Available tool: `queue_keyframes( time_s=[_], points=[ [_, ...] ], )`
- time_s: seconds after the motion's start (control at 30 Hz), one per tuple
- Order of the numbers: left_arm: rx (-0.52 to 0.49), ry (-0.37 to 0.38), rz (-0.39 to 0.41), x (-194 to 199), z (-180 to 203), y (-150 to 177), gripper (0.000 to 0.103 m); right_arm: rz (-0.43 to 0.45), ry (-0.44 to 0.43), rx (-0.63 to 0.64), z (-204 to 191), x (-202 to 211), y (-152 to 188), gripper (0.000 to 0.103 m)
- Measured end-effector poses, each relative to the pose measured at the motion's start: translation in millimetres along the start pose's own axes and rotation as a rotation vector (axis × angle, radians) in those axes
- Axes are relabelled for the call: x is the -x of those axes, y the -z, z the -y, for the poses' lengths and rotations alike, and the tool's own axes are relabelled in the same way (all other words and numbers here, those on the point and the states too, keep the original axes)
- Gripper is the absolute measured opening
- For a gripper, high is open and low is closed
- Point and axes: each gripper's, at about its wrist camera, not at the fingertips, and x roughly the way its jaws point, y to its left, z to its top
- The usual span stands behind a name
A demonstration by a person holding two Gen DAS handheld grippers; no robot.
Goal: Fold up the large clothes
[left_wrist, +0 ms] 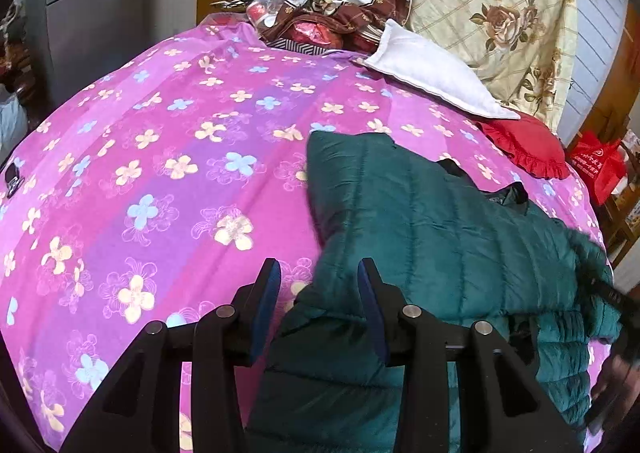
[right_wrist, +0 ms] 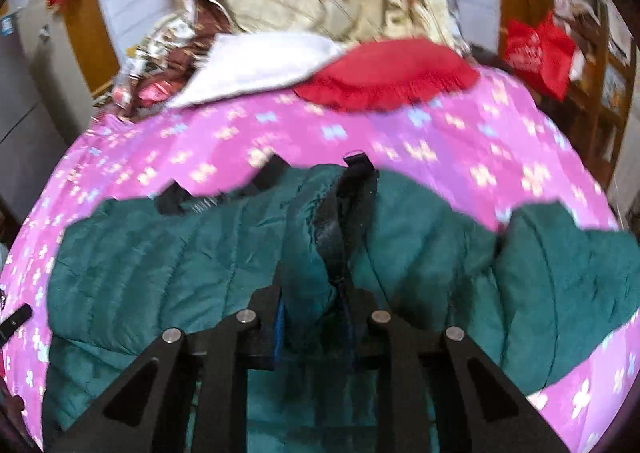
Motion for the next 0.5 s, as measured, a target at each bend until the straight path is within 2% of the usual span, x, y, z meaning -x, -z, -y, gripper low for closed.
queue_keyframes(
  time_s=[0.17, 0.27, 0.3, 0.43, 0.5],
  points=[
    [0.013, 0.0, 0.01, -4, 4, -6, 0.022, -0.04, 0.061, 0.003, 13, -13, 26, 0.022],
    [0.021, 0.01, 0.028, -7, 10, -14, 0.022, -0.059, 0.044, 0.007, 17, -9, 32, 0.024],
    [0.021, 0.012, 0.035, -9, 13, -18, 0.022, -0.062, 0.047, -0.001, 19, -5, 32, 0.03],
    [0.02, -0.002, 0.052, -25, 24, -37, 0.022, -0.01, 0.047, -0.056, 24, 20, 25, 0.042],
    [0.029, -0.009, 0.042, -36, 27, -47, 0.022, 0.025, 0.03, -0.04, 18, 31, 19, 0.06]
  ],
)
